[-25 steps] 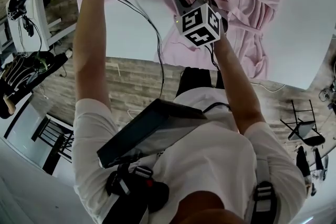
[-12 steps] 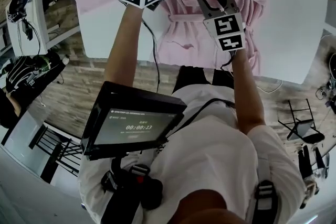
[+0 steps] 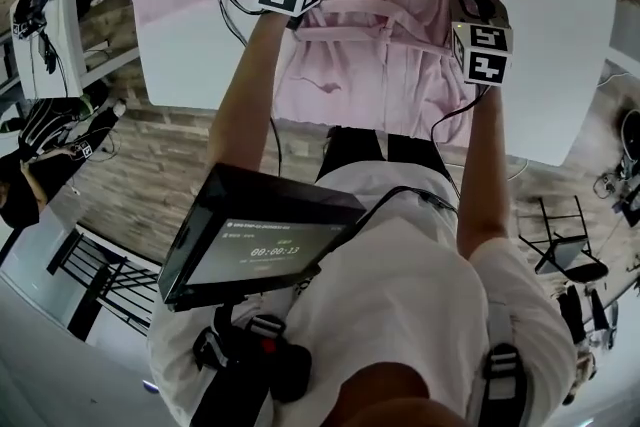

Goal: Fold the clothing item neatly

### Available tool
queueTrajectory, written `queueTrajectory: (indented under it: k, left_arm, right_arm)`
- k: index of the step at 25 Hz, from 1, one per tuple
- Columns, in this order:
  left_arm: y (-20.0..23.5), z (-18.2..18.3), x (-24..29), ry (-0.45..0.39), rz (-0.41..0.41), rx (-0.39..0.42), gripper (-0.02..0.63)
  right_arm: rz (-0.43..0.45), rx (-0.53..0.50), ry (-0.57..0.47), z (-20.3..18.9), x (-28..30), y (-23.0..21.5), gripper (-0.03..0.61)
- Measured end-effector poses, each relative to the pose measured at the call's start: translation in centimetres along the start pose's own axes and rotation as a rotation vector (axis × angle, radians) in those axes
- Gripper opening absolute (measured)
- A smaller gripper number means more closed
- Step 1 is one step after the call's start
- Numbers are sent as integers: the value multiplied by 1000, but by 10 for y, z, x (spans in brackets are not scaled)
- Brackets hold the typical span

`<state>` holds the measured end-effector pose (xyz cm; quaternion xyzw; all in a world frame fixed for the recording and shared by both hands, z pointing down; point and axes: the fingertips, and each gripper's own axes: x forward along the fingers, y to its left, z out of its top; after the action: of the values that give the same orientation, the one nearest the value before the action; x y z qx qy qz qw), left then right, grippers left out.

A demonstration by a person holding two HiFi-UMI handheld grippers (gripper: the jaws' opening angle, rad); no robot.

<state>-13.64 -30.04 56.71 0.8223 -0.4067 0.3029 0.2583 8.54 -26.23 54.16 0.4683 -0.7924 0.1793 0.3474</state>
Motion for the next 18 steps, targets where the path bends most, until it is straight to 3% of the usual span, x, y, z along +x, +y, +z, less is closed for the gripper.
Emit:
queueTrajectory:
  k: [2,6,11,14,18]
  left_arm:
    - [9,-3,0,38,48,45,83]
    - [17,-2,-4,47,74,45,83]
    - [25,0,-15,-36,132,-63,83]
    - [30,-14,-12,-1,165,-67,83]
    - [30,-8,-18,-52,187,-69,83]
  right_arm:
    - [9,18,39,-18,2,-12,118]
    - [31,16,37,-23,4,-15,117]
    - [33,-20,8,-11,2,-15,117]
    - [51,-31,34,-22,8,-19,117]
    - [60,-45,0,-17,4,-19,117]
